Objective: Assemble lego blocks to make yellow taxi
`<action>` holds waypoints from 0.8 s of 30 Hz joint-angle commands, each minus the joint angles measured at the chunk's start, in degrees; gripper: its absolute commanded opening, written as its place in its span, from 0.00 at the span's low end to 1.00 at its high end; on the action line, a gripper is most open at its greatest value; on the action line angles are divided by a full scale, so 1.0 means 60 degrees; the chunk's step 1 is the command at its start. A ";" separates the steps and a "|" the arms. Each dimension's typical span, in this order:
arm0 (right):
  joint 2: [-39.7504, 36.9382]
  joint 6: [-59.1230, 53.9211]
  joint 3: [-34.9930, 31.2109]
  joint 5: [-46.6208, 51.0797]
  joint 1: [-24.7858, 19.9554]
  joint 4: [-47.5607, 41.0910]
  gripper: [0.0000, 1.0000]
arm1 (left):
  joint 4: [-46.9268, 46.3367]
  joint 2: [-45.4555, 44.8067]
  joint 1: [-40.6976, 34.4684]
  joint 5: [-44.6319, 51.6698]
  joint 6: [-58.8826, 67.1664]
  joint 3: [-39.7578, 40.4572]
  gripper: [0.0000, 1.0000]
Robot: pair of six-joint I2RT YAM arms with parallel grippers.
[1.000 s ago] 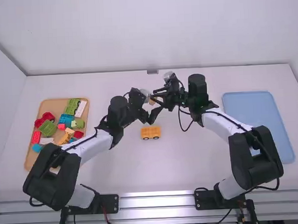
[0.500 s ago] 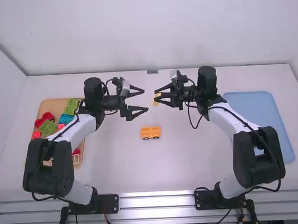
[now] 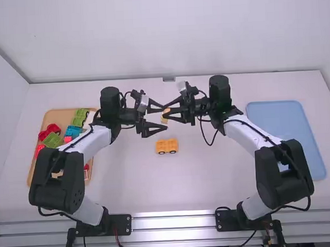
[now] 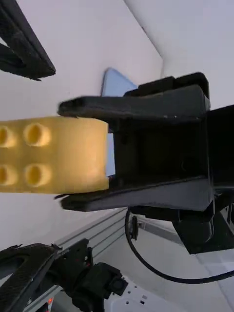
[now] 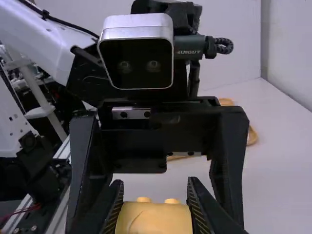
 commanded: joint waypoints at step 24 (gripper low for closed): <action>0.0073 -0.0291 0.0244 0.0568 0.0029 -0.0124 0.14 | 0.0124 -0.0036 -0.0069 -0.0175 -0.0295 0.0160 0.61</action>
